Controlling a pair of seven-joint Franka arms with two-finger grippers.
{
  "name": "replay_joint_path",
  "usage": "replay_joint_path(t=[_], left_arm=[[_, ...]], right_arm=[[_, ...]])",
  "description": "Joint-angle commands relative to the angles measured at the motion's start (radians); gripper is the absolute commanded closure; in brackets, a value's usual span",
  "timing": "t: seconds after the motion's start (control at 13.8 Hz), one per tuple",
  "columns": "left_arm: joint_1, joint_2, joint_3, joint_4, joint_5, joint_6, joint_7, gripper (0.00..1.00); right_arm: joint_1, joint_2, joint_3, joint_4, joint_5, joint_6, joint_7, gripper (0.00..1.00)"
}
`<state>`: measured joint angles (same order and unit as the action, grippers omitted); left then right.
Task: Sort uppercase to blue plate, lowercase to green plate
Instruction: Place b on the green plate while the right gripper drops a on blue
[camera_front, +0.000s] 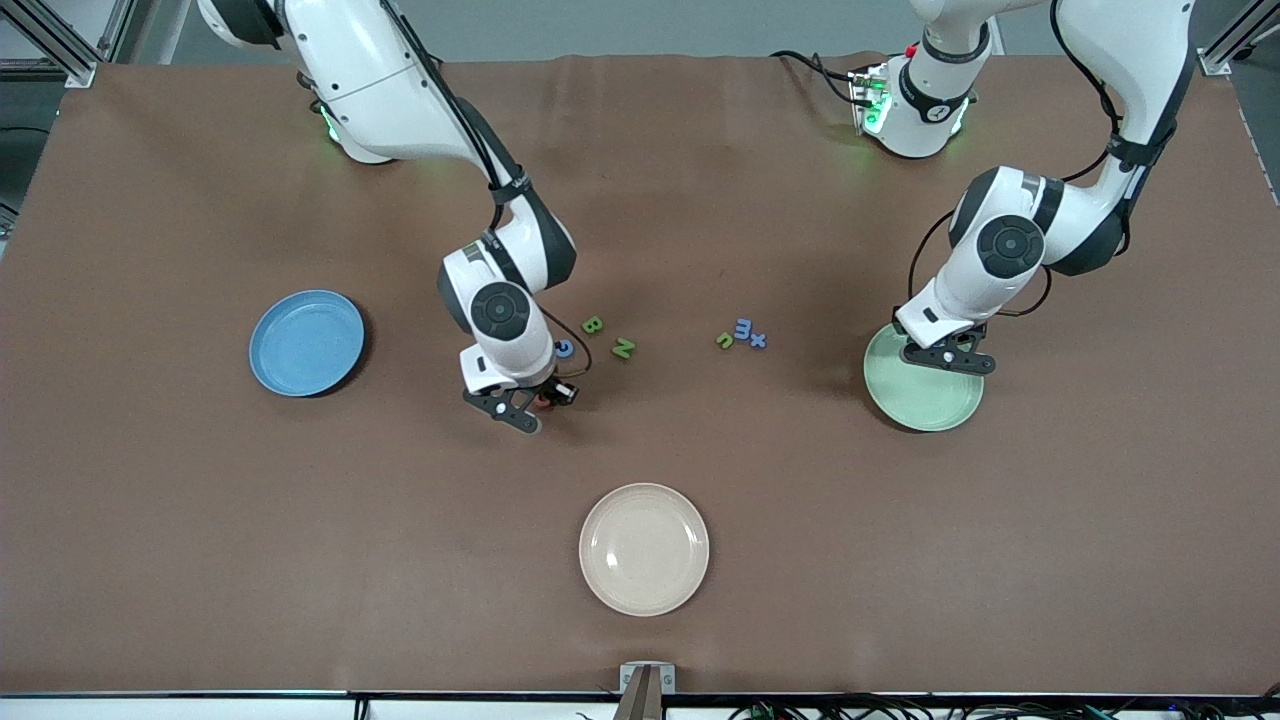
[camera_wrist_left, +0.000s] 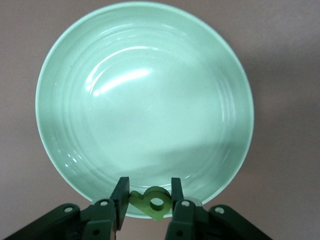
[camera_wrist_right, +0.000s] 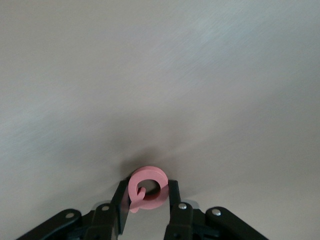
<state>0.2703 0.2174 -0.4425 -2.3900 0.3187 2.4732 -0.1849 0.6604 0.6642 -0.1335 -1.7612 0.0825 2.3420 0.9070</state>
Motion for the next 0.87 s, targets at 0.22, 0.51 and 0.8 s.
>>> replay_joint_path(t=[0.22, 0.51, 0.8], left_arm=[[0.02, 0.01, -0.008, -0.015, 0.017, 0.044, 0.015, 0.67], [0.02, 0.008, -0.008, -0.014, 0.017, 0.044, 0.087, 0.26], [0.01, -0.003, -0.045, 0.0, 0.016, 0.042, 0.062, 0.21]], right_arm=[[-0.14, -0.228, 0.003, -0.176, -0.038, -0.138, -0.276, 0.98], [-0.241, -0.386, 0.0, -0.368, -0.134, -0.135, -0.41, 0.97], [-0.39, -0.446, 0.0, -0.448, -0.262, -0.183, -0.477, 0.97]])
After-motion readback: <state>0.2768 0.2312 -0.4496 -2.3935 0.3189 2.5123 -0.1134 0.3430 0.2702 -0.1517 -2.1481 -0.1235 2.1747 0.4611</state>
